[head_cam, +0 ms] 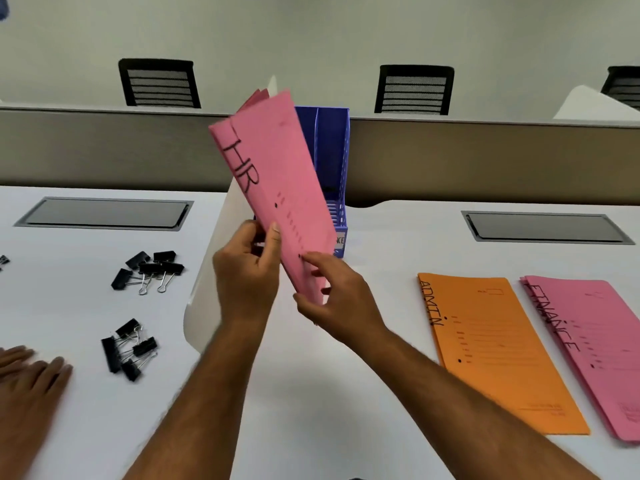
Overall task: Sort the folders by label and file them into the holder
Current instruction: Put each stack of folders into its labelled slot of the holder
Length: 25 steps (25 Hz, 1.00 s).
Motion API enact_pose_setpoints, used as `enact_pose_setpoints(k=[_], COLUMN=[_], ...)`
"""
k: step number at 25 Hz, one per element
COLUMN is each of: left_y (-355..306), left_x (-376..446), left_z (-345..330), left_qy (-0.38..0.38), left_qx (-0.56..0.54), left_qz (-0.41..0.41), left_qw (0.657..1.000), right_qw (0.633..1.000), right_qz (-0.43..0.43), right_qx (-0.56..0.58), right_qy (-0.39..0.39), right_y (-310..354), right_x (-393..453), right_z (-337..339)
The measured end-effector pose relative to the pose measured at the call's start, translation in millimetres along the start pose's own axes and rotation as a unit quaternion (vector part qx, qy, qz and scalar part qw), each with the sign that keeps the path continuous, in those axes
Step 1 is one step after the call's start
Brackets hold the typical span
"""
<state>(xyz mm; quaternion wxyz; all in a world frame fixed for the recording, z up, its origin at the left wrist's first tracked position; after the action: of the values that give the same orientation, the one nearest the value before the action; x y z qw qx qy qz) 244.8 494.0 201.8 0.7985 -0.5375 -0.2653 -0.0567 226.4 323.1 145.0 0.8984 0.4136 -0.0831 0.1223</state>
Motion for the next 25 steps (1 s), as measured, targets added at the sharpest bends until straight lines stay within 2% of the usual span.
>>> enact_pose_setpoints(k=[3,6,12,16,25], left_y=[-6,5,27,51,89], left_x=[26,49,99,118,158], left_z=[22,32,24,6,-27], left_qy=[-0.073,-0.114,-0.131,-0.120,-0.108], left_qx=[0.051,0.075,0.119,0.141,0.116], left_qz=[-0.053,-0.056,-0.063,-0.062,-0.017], left_qw=[0.995,0.989,0.982,0.981,0.987], right_qw=[0.999,0.996,0.997,0.998,0.999], right_qz=[0.051,0.083,0.073,0.036,-0.021], right_qx=[-0.003,-0.022,-0.033,-0.027,-0.017], right_qy=[-0.001,0.002,0.016,0.032,0.018], right_y=[18,27,17,-8,-46], right_x=[39,80,149,190,238], right_z=[-10,-17,-43,-59,-81])
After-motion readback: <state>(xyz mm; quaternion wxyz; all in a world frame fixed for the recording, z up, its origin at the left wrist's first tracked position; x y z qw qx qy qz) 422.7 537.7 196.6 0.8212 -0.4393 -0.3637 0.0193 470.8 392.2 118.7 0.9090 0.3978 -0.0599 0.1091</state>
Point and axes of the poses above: each hand's wrist, its own x-axis towards the middle knuckle, its own z-axis out of the back of the hand, y = z × x, the point moved 6 cm from there along x, towards the middle knuckle, and after that the axes turned 4 degrees about y, right-handed, at the moved point
